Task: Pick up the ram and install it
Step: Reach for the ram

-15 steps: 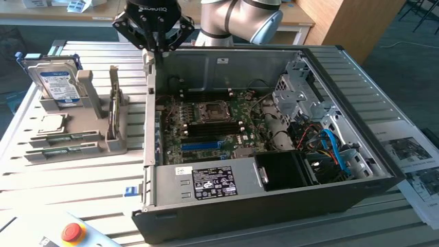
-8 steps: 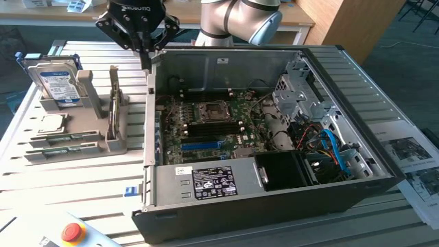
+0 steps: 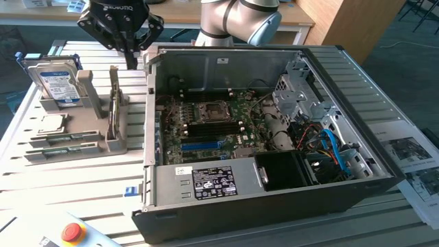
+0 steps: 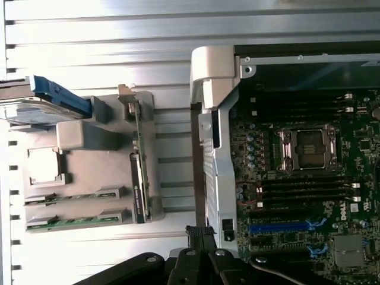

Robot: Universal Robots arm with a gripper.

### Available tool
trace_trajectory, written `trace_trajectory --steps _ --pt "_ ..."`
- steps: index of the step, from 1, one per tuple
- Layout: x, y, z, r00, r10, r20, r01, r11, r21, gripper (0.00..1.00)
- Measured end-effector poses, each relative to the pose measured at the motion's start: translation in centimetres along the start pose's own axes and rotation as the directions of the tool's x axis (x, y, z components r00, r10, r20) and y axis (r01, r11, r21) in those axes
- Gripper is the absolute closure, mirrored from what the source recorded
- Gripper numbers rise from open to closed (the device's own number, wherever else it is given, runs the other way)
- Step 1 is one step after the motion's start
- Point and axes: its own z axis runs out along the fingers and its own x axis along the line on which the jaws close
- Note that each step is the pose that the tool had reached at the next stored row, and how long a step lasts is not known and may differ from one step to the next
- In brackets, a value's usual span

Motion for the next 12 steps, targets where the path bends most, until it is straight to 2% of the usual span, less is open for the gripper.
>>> trace_trajectory --steps 12 --pt "3.9 -0.21 0.00 1.0000 0.000 -0.0043 0.000 1.0000 0.0002 0.90"
